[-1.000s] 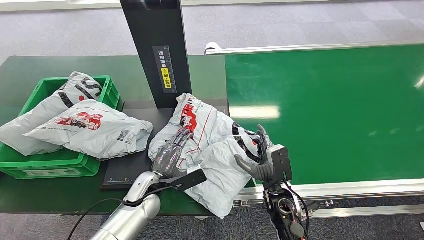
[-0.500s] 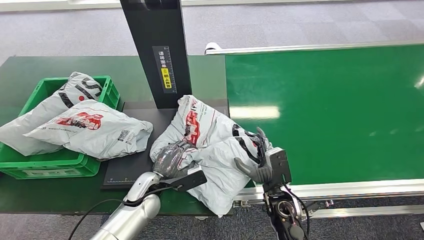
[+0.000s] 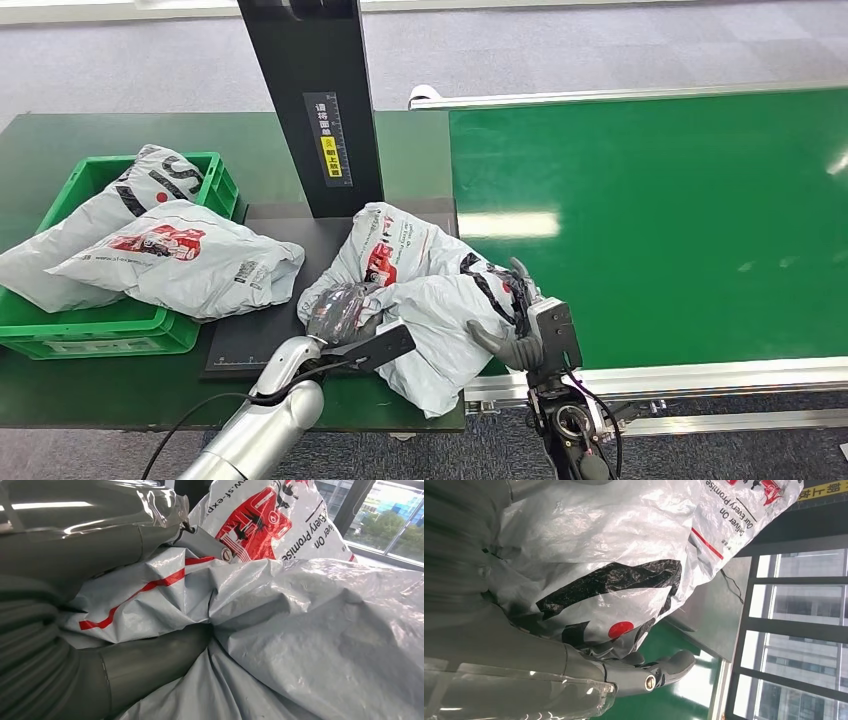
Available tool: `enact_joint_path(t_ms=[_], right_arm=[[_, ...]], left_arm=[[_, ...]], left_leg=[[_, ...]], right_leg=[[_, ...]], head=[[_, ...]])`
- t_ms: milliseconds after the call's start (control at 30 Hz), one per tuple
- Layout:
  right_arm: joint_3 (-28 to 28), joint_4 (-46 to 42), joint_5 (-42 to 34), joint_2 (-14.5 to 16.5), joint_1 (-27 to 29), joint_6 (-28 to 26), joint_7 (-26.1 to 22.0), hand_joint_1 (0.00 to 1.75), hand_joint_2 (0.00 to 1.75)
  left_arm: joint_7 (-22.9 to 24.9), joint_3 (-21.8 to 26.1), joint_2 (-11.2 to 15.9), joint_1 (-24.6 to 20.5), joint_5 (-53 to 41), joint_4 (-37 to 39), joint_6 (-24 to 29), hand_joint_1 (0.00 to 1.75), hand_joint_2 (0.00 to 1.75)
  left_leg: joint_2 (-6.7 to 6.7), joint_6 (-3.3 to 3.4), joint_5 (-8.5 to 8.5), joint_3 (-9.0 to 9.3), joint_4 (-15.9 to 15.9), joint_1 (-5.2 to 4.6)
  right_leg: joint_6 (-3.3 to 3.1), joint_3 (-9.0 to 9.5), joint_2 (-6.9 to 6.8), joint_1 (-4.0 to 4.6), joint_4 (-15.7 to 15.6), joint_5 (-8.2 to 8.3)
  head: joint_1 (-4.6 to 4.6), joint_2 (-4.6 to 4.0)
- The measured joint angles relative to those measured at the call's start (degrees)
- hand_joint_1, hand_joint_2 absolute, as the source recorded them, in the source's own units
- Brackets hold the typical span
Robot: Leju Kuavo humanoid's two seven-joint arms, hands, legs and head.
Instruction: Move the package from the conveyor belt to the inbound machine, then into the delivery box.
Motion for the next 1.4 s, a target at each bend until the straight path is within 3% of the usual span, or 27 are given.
enact_joint_path(t_ms=[233,467,700,867,967,1133,1233,1400], right_arm=[[-0.2,-0.3,0.0,0.0,0.3,0.3,0.0,0.00,1.75],[-1.0,-1.9,0.1,0.0,1.8,0.5,0.0,0.00,1.75],[-1.3,-2.7,-0.1,0.0,2.3,0.3,-0.1,0.00,1.75],[-1.5,-2.7,-0.8,-0.1,2.4,-0.3,-0.9,0.00,1.75],[-1.5,-2.7,-1.2,-0.1,2.3,-0.4,-1.3,0.00,1.75],[-1.5,-2.6,-1.4,-0.1,2.1,-0.3,-1.7,0.00,1.75],[-1.5,-2.4,-1.5,-0.1,1.8,-0.3,-1.8,0.00,1.75],[-1.3,-1.7,-1.9,-0.1,1.3,-0.4,-2.3,0.00,1.75]], left_arm=[[-0.4,0.4,-0.2,0.3,-0.3,-0.1,2.4,1.75,1.75],[0.7,3.6,0.9,2.9,-4.4,-3.9,16.4,1.75,1.75],[0.4,5.8,2.0,4.6,-5.8,-7.6,22.0,1.75,1.75],[-6.4,10.2,3.1,6.4,0.2,-14.2,27.4,1.75,1.75],[-10.4,14.0,3.4,7.5,2.3,-17.7,27.5,1.75,1.75],[-13.0,20.1,3.5,8.3,0.4,-20.6,27.5,1.75,1.75],[-17.4,25.2,2.6,8.3,-0.9,-21.9,27.5,1.75,1.75],[-28.7,36.0,-0.5,8.1,-3.7,-25.0,27.5,1.75,1.75]], left_leg=[[0.01,0.00,0.00,0.00,0.0,0.00],[0.06,0.00,0.01,-0.15,0.0,0.01],[0.10,0.00,0.00,-0.32,0.0,0.00],[0.11,0.00,0.00,-0.38,0.0,0.00],[0.11,-0.01,0.00,-0.39,0.0,0.02],[0.13,-0.01,0.00,-0.39,0.0,0.02],[0.15,-0.01,0.00,-0.39,0.0,0.02],[0.15,-0.01,0.00,-0.39,0.0,0.01]], right_leg=[[0.00,0.01,0.01,0.00,0.0,0.00],[0.00,-0.19,0.03,0.01,0.0,0.00],[0.00,-0.33,0.06,0.01,0.0,0.00],[0.00,-0.42,0.06,0.01,0.0,0.00],[-0.01,-0.43,0.07,0.02,0.0,0.00],[-0.01,-0.43,0.07,0.03,0.0,-0.01],[-0.01,-0.44,0.09,0.03,0.0,0.00],[-0.01,-0.44,0.10,0.02,0.0,0.00]], head=[[0.00,0.01],[0.00,0.00],[0.02,0.01],[0.01,0.00],[0.01,0.00],[0.01,0.00],[0.01,0.00],[0.01,0.01]])
